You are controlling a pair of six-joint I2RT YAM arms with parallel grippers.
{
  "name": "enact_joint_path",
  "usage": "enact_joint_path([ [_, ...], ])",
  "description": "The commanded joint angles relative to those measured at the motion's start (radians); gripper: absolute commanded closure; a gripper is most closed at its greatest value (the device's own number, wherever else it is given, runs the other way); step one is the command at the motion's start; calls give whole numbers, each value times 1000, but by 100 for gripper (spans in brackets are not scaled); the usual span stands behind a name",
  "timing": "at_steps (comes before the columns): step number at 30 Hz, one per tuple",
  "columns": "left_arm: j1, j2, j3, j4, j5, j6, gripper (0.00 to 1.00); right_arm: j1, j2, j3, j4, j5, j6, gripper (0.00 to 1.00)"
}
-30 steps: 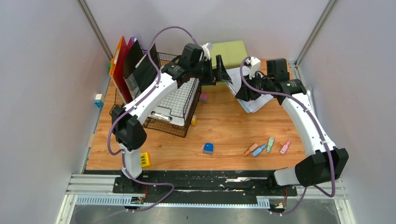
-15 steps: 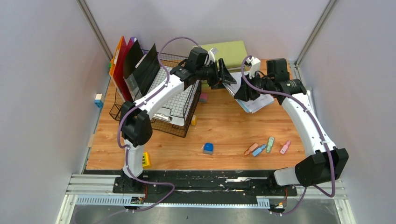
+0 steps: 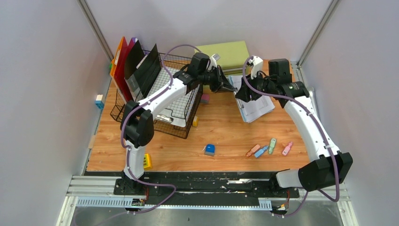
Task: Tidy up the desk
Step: Place the folder in the storage box.
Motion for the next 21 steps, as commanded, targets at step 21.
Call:
enact_joint_path([
  [21,27,-157,6,-41,47,357,100,-120,-134,-94,103,160,33,40],
])
